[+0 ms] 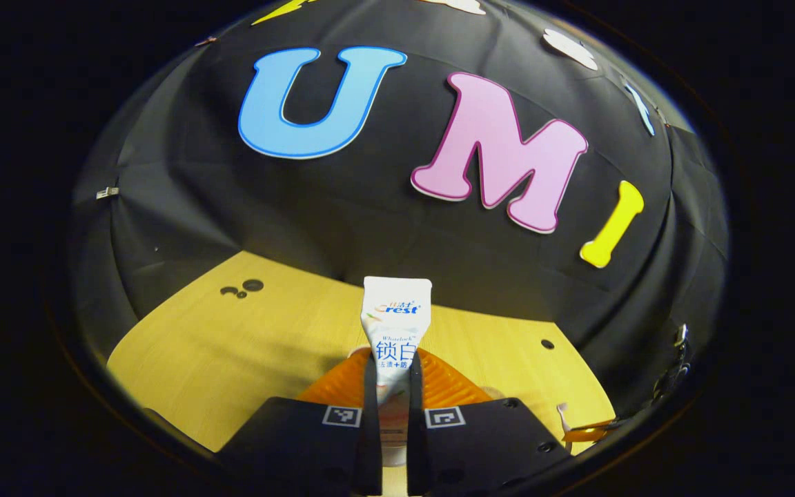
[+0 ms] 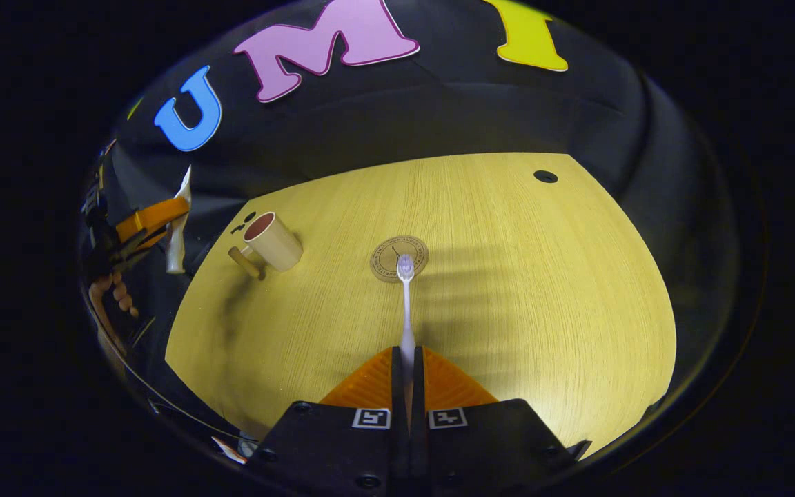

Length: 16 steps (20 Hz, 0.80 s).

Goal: Put the toothbrush and toothpaste on the desktop into the cup, then pick up the cup and place it on the coaster on the desktop.

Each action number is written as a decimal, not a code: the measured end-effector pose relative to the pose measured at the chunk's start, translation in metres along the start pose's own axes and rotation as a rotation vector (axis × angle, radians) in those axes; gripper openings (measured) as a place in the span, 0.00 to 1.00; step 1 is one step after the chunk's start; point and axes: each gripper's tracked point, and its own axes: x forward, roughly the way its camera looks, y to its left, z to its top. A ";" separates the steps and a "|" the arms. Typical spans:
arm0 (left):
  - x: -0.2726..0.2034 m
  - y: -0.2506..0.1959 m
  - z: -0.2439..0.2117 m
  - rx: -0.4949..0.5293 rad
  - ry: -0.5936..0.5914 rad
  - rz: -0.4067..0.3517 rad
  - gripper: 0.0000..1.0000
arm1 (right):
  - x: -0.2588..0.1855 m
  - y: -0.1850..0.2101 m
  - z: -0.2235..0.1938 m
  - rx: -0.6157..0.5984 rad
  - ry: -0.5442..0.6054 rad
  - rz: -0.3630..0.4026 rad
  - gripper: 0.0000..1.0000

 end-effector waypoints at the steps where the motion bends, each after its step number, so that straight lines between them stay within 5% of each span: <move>1: 0.011 0.000 0.007 -0.005 -0.026 0.008 0.19 | 0.002 0.001 0.004 -0.002 -0.010 0.020 0.05; 16: 0.138 0.023 -0.015 -0.072 -0.127 0.089 0.19 | 0.019 -0.048 -0.009 -0.006 0.083 -0.019 0.05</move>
